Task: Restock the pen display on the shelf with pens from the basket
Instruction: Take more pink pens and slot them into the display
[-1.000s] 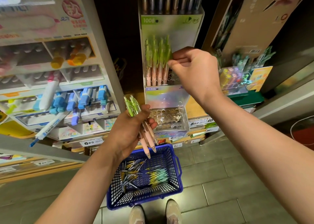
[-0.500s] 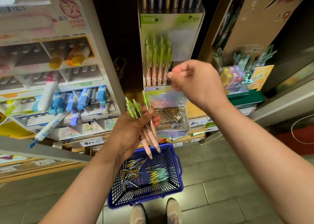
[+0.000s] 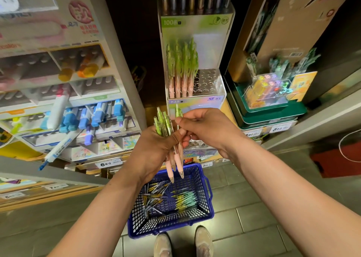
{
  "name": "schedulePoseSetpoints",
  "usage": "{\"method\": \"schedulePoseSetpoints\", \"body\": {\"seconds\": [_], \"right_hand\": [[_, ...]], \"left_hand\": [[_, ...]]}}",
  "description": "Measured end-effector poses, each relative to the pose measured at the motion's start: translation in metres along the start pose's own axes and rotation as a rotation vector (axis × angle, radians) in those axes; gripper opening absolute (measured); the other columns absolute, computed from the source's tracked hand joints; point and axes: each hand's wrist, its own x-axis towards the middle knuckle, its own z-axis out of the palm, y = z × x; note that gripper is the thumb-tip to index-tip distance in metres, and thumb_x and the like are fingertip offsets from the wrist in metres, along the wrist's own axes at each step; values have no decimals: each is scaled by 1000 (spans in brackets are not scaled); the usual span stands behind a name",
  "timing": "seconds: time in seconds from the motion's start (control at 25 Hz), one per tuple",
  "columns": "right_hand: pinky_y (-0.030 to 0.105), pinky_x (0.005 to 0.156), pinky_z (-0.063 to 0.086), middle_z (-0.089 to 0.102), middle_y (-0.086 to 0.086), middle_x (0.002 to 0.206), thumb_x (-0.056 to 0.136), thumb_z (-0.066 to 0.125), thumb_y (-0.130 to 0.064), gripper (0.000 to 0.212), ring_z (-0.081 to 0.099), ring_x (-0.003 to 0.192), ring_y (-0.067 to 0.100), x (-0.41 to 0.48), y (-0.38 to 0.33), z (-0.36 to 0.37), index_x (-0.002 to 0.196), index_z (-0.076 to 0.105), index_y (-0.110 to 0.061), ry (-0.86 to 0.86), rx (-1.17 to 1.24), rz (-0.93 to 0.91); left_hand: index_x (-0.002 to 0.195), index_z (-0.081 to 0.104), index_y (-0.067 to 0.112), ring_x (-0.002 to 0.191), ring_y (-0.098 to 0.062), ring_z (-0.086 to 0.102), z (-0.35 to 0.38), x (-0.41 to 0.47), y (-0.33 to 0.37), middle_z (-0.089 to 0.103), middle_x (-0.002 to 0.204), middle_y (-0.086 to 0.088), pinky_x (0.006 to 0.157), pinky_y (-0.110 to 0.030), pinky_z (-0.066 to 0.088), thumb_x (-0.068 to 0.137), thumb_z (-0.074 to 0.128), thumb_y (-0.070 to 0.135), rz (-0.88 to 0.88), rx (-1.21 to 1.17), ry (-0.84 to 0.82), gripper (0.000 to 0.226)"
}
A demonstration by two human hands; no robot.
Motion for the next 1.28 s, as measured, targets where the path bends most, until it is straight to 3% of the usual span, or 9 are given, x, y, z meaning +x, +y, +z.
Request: {"method": "schedulePoseSetpoints", "body": {"seconds": [0.16,0.36,0.56,0.72,0.8,0.92,1.0,1.16,1.28], "right_hand": [[45,81,62,76,3,78,88,78,-27,7,71,68,18,-2,-11,-4,87,79,-20,185,-65,-195],[47,79,63,75,-1,70,90,75,-15,15,71,69,15,-1,-44,-19,80,72,-25,347,41,-460],[39,80,62,76,-8,80,88,66,-19,13,75,79,10,13,-67,-24,87,68,-32,536,-61,-610],[26,85,59,73,-18,81,90,68,-22,13,71,82,-3,20,-67,-17,101,75,-25,534,-215,-655],[10,81,53,66,-26,77,92,70,-24,14,67,80,-12,22,-65,-13,104,76,-21,532,-314,-674],[-1,73,45,63,-24,77,92,70,-27,16,62,81,-12,24,-59,-8,102,77,-17,527,-489,-687],[1,71,47,59,-26,67,92,70,-27,14,62,71,-13,24,-54,-4,98,77,-16,503,-555,-685],[27,72,58,71,-12,72,94,67,-28,14,67,71,5,26,-46,3,92,76,-17,485,-673,-654],[18,66,54,70,-13,70,94,70,-30,13,67,69,4,25,-39,4,86,74,-21,465,-649,-596]], "left_hand": [[107,74,10,86,-26,74,-1,1,11,76,97,-18,84,-39,62,90,67,19,0,-116,5,20],[114,65,-5,84,-26,76,-5,1,15,75,88,-11,72,-33,62,86,71,15,-37,-232,82,35],[116,54,8,66,-19,70,-12,-3,8,67,74,-7,62,-27,59,82,74,16,-65,-312,87,40],[116,56,10,66,-19,68,-15,-2,4,64,77,-9,63,-27,58,83,75,18,-59,-289,89,39],[115,56,9,68,-19,66,-17,-1,3,64,78,-8,65,-28,58,90,72,17,-36,-286,102,31],[114,58,7,71,-20,69,-18,0,4,66,81,-10,70,-30,59,95,66,15,-21,-302,101,22],[113,59,6,75,-21,71,-19,0,4,69,82,-9,73,-31,60,97,63,11,-22,-299,91,17],[110,61,6,80,-23,74,-20,-1,5,72,84,-11,76,-32,60,98,61,4,-32,-314,89,13],[111,64,6,83,-24,74,-20,-1,5,73,87,-13,77,-31,60,96,62,4,-18,-320,72,15]]}}
